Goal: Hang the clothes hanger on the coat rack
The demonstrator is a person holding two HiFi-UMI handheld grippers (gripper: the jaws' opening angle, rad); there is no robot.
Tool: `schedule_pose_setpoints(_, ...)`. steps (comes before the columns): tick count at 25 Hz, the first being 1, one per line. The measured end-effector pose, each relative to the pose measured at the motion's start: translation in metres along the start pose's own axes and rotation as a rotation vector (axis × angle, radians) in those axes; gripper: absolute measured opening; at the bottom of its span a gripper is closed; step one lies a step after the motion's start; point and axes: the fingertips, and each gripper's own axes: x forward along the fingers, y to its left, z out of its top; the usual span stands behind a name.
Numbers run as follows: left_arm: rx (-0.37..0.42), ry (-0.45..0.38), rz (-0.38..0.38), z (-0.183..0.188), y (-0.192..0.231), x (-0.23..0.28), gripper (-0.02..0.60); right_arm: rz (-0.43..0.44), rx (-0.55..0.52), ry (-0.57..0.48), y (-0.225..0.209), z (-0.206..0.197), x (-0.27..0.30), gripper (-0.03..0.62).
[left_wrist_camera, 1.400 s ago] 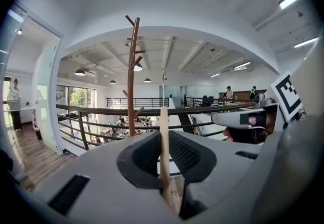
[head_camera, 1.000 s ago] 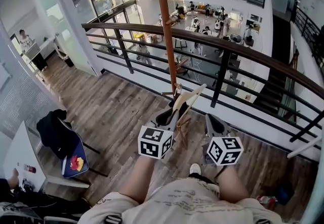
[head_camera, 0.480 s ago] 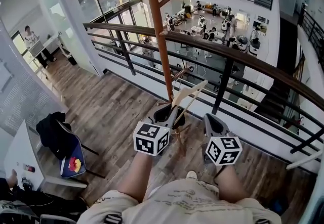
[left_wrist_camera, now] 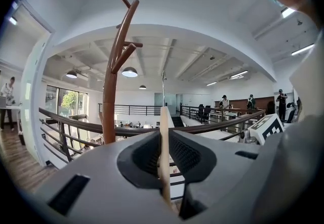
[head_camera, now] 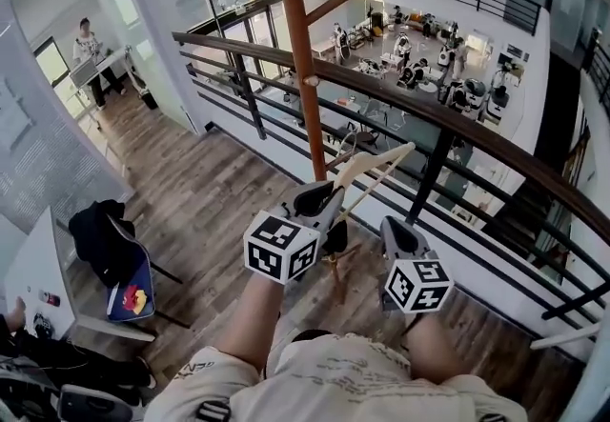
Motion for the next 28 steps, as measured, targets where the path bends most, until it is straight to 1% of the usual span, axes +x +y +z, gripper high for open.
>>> schedule_pose_setpoints(6,-0.005,-0.038,-0.035,0.032,0.026,0.007,0.052,0.027,-0.002,0.008,0.002,0.003,0.030,-0.002)
schedule_pose_setpoints(10,0.022,-0.055,-0.043,0.051,0.041,0.002,0.052,0.044,-0.005,-0.002,0.013,0.010,0.046,-0.002)
schedule_pose_setpoints(14,0.045,-0.087,-0.039,0.066,0.046,-0.001,0.052,0.057,-0.002,-0.005,0.017,0.009,0.058,-0.002)
schedule_pose_setpoints(18,0.041,-0.117,-0.039,0.076,0.049,-0.005,0.052,0.072,-0.001,0.007,0.021,0.003,0.065,-0.002)
schedule_pose_setpoints(21,0.036,-0.131,-0.037,0.083,0.054,-0.003,0.052,0.071,-0.003,0.006,0.017,0.007,0.069,-0.002)
schedule_pose_setpoints(25,0.013,-0.146,-0.020,0.085,0.064,0.001,0.052,0.066,-0.005,0.004,0.012,0.012,0.074,-0.002)
schedule_pose_setpoints(28,-0.004,-0.147,-0.022,0.083,0.071,-0.001,0.052,0.062,-0.006,0.004,0.015,0.012,0.076,-0.002)
